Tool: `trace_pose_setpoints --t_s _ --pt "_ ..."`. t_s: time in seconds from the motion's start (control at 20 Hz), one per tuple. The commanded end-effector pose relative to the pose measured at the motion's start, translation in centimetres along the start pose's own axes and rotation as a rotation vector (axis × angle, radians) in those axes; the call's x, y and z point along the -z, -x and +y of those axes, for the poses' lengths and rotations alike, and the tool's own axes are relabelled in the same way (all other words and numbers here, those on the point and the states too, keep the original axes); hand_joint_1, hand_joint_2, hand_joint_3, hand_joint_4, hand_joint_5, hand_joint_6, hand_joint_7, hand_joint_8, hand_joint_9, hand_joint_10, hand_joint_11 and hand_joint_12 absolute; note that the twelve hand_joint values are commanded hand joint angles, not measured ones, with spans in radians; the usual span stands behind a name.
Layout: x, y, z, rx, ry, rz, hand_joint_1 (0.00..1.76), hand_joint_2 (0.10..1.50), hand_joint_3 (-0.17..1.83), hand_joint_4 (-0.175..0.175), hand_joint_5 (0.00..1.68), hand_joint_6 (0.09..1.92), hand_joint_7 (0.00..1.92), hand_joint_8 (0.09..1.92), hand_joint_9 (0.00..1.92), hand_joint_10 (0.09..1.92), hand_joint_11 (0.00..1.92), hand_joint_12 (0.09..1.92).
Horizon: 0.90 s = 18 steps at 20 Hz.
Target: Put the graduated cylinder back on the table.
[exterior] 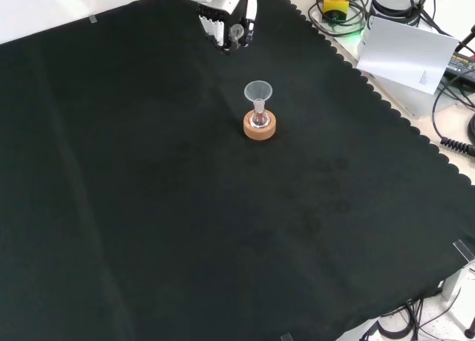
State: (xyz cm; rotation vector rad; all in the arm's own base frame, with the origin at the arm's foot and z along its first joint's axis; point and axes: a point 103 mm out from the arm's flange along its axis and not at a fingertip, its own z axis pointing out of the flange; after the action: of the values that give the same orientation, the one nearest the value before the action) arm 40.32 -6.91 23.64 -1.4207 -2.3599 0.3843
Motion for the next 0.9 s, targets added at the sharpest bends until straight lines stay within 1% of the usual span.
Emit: trace_pose_setpoints --t_s 0.05,0.3,0.5,0.65,0.9 --pt "0.5 0.7 1.3 0.061 0.148 0.056 1.12 1.16 0.0 -0.131 0.91 1.13 1.25 0.3 1.42 0.09 1.27 0.71" --pt "0.2 1.7 2.2 0.068 0.211 0.092 1.12 1.16 0.0 -0.131 0.91 1.13 1.25 0.3 1.42 0.09 1.27 0.71" --pt "-0.3 2.5 3.4 0.088 0.269 0.152 1.12 1.16 0.0 -0.13 0.91 1.13 1.25 0.3 1.42 0.09 1.27 0.71" --pt "-0.7 3.1 4.7 0.108 0.297 0.184 1.12 1.16 0.0 -0.13 0.91 1.13 1.25 0.3 1.42 0.09 1.27 0.71" --pt "-1.5 4.1 7.2 0.142 0.325 0.239 1.12 1.16 0.0 -0.13 0.91 1.13 1.25 0.3 1.41 0.09 1.26 0.71"
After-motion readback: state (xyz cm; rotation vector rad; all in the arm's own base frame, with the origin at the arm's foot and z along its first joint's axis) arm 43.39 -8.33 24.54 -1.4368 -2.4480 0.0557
